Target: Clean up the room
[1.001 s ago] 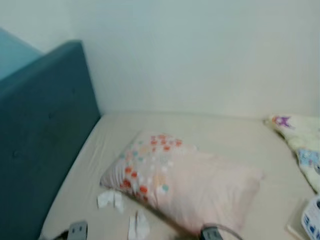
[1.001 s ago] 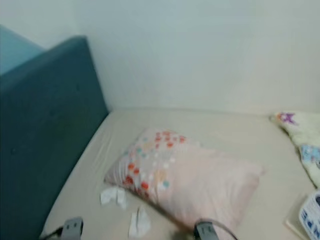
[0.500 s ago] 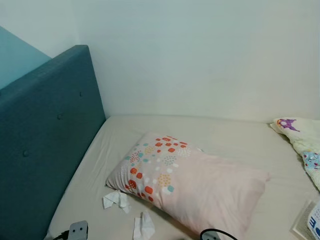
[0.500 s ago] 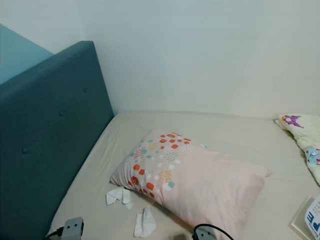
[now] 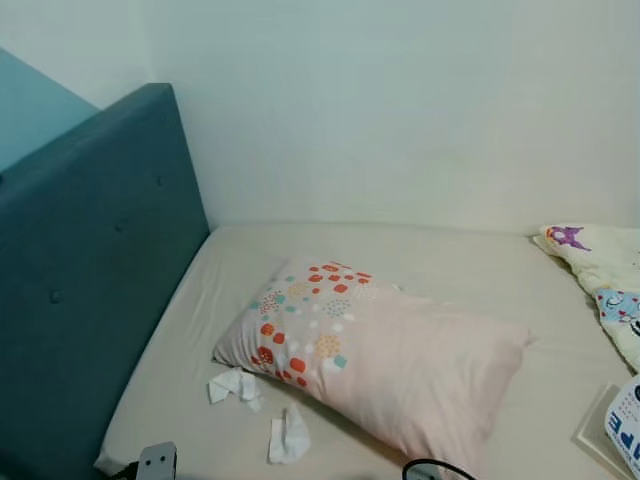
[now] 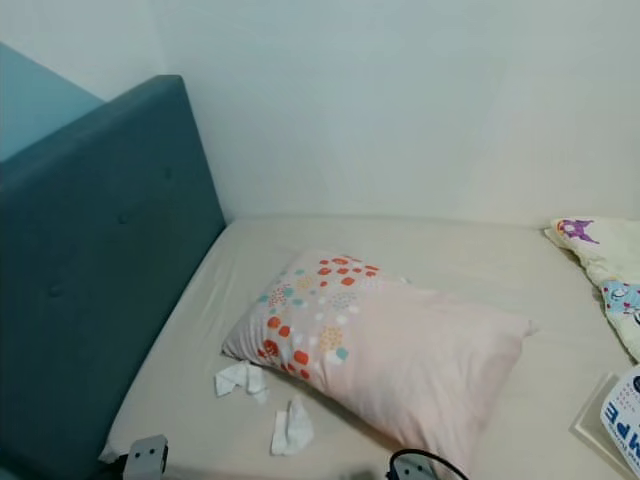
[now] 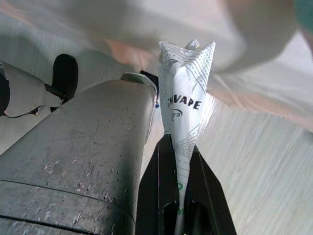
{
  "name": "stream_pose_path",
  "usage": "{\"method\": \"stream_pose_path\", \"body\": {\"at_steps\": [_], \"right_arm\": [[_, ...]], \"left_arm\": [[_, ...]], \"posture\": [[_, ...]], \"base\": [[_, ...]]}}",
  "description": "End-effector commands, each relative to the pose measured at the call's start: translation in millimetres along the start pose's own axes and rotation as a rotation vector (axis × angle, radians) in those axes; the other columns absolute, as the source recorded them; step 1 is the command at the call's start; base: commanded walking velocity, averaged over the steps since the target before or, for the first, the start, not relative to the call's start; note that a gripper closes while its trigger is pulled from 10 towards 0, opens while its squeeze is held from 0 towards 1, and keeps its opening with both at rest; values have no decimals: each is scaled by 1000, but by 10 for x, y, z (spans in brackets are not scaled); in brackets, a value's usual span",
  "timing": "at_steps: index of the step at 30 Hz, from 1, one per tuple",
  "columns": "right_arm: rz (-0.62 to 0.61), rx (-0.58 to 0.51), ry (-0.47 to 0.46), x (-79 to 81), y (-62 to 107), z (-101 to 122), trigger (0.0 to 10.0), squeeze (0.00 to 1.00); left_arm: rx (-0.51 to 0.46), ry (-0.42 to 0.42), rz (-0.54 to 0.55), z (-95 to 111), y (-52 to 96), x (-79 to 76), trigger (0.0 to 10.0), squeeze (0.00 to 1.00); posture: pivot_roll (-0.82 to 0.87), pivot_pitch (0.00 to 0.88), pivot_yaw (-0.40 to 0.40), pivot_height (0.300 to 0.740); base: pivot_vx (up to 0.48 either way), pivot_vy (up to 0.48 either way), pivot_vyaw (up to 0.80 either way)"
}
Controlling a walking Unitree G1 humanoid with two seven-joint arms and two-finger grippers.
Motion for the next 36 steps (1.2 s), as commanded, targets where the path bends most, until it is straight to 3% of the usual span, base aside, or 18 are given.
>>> {"method": "stream_pose_path", "body": {"at_steps": [1, 23, 36], "right_arm": [[15, 16, 5, 58, -4, -37, 10000, 0], [9, 20, 2, 51, -4, -32, 10000, 0], [6, 32, 7, 39, -2, -54, 10000, 0]], "left_arm": [[24, -23, 9, -39, 7, 31, 10000, 0], [8, -12, -9, -2, 0, 7, 10000, 0], [-17, -4, -12, 56, -8, -8, 10000, 0]], "posture": [[-42, 0, 0, 727], [-49, 0, 3, 727], [-48, 0, 1, 727]], "base": [[-311, 0, 0], [-42, 0, 0], [0, 0, -707]]}}
Point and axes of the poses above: a point about 5 cm out from each wrist's last joint towards the gripper, its own y axis pointing back from the gripper into the wrist, its own z axis along the axis of the wrist's last joint, x = y × z, the point moved 1 cm from there along -y, pointing out of the wrist towards the gripper, and after that the axes turned 2 degrees about -y, right-handed, at the moved point
